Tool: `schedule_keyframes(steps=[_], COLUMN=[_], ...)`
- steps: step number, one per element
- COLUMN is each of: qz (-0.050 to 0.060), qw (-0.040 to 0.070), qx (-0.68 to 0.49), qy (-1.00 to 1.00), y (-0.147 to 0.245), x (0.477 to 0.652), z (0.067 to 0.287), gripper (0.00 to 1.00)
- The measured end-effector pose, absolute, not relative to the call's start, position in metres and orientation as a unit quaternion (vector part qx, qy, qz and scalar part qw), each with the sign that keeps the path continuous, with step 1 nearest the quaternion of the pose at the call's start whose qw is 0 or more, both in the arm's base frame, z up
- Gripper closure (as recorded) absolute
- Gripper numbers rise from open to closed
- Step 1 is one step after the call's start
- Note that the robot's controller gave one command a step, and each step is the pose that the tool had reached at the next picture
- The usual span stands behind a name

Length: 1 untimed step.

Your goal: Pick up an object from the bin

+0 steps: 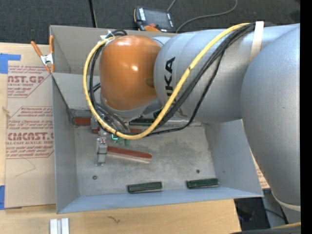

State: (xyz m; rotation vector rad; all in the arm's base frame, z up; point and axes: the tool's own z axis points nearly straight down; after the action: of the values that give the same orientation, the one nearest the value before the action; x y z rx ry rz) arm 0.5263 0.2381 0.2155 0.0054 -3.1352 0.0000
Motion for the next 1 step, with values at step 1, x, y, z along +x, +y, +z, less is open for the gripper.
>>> schedule_keyframes(steps=[1], qz=[0.001], qw=[0.003], qx=[0.031], qy=[-1.000], y=[0.1910], x=[0.5559], z=[0.0849], gripper=[0.00])
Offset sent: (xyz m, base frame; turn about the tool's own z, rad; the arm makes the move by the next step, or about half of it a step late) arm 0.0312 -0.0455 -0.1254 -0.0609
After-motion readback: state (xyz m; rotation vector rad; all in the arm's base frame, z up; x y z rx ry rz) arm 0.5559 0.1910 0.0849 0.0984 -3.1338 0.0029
